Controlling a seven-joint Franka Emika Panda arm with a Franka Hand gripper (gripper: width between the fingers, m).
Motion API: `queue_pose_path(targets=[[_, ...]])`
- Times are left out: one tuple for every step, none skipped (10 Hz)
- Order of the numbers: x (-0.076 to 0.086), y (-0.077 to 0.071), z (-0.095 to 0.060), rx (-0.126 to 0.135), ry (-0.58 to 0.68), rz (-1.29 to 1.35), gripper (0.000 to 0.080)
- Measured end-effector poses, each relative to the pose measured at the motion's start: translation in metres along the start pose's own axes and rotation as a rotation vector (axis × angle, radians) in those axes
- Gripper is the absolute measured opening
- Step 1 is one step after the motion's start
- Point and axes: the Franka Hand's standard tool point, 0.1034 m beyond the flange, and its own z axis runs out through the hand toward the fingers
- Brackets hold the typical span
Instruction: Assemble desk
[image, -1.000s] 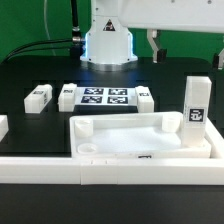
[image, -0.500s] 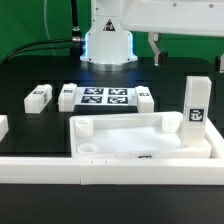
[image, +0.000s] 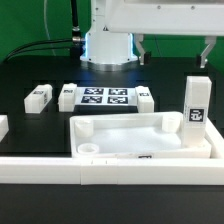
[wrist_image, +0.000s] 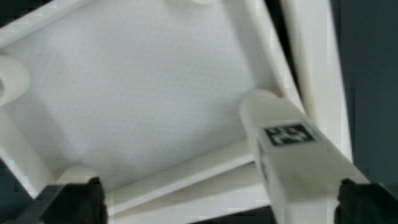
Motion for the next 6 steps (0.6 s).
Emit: queue_pose_path(targets=[[-0.005,0.013,0.006,0.017,-0.003,-0.023,0.0649],[-0.007,0.020,0.009,0.009,0.000,0.003,0.0649],[-0.007,0.016,0.009,0.012,0.000,-0.004,0.0649],[-0.007,0.016,0.010,0.012,-0.001,-0.005,0.0649],[-0.008,0.018,0.013,0.012,0.000,-0.009,0.0649],[-0.012,0.027,0.027,0.028,0.043,-0.016,0.0649]])
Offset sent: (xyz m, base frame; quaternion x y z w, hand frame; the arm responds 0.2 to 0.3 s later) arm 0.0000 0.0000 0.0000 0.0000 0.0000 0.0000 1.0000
